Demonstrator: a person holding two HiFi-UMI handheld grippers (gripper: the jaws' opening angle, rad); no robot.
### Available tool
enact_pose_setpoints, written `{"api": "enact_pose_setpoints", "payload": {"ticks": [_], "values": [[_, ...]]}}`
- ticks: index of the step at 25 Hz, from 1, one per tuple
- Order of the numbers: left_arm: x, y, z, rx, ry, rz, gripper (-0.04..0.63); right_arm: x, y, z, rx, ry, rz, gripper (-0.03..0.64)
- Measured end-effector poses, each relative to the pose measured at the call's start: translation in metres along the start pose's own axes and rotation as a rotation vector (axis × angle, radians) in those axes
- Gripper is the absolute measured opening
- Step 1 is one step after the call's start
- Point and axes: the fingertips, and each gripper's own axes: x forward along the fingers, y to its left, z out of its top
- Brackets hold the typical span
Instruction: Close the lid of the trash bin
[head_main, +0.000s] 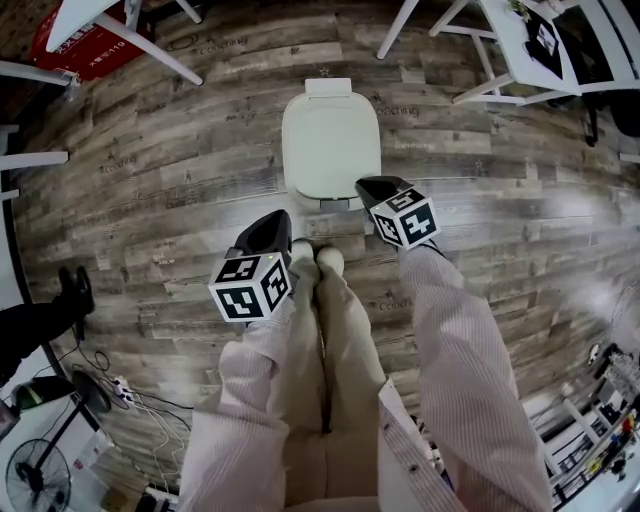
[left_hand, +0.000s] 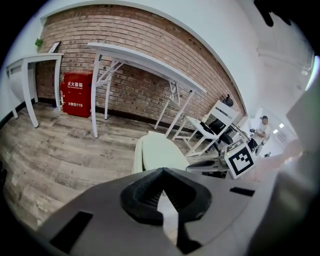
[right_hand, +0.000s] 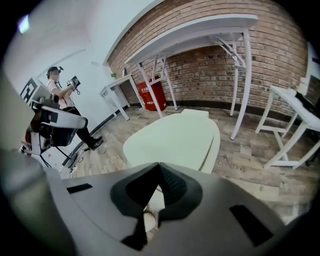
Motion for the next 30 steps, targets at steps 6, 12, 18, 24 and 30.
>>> {"api": "enact_pose_setpoints", "payload": {"ticks": [6,12,18,24,30], "values": [[0.017,0.005,-0.007,0.008,0.001,-0.018,-0.006,0.015,-0.002,-0.014,-0.018,0.010,-0.027,0.005],[0.030,0.009,-0.015,0.015,0.015,-0.032,-0.006,0.023,-0.004,-0.020,-0.047,0.014,-0.053,0.005],[0.038,0.011,-0.023,0.016,0.026,-0.044,-0.006,0.029,-0.005,-0.026,-0.062,0.005,-0.106,0.005],[0.045,0.014,-0.026,0.012,0.026,-0.053,-0.006,0.033,-0.005,-0.028,-0.085,-0.003,-0.140,0.005],[0.050,0.014,-0.029,0.014,0.030,-0.062,-0.006,0.033,-0.005,-0.029,-0.114,-0.013,-0.164,0.005]]}}
